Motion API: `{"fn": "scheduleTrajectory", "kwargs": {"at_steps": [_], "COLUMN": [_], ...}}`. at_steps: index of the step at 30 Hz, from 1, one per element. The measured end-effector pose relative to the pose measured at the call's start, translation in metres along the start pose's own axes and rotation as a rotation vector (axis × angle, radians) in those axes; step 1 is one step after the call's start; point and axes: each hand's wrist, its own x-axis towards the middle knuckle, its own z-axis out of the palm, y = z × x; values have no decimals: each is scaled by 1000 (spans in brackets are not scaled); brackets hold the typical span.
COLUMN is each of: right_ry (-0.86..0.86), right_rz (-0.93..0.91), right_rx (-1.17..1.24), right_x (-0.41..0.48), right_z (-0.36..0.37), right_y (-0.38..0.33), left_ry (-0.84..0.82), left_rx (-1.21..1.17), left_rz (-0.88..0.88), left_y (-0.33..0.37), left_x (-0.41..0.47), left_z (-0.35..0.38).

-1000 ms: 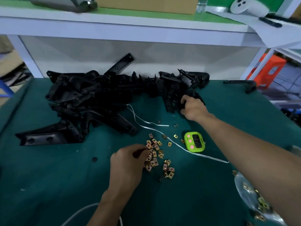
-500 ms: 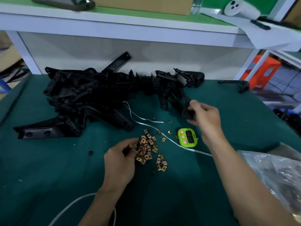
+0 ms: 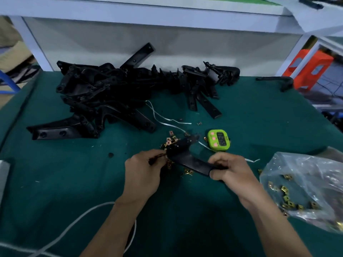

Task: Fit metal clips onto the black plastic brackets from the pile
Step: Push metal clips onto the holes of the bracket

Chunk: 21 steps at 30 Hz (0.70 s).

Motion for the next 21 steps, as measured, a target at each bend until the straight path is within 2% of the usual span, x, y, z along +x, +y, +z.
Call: {"fn": "scheduleTrajectory", "kwargs": {"at_steps": [2, 5, 10, 16, 19, 21], "right_ry": [2, 143, 180, 194, 155, 223], "right_rz": [-4, -112, -284, -226, -257, -311], "right_rx": [-219, -528, -689, -742, -782, -802], "right_x": [-3, -6, -8, 5, 12, 14], "right_z": [-5, -2, 43, 64, 69, 70], "right_y": [4, -2, -15, -25, -31, -30], "left_ry": [-11, -19, -14, -14, 48, 90], "left_rx": [52, 89, 179, 280, 249, 245], "left_rz": [7, 7, 77, 168, 252, 286], "left_y": [-1, -3, -3, -1, 3, 3], "left_x": [-4, -8, -10, -11, -10, -8], "left_z": [-4, -7, -5, -8, -11, -11]}}
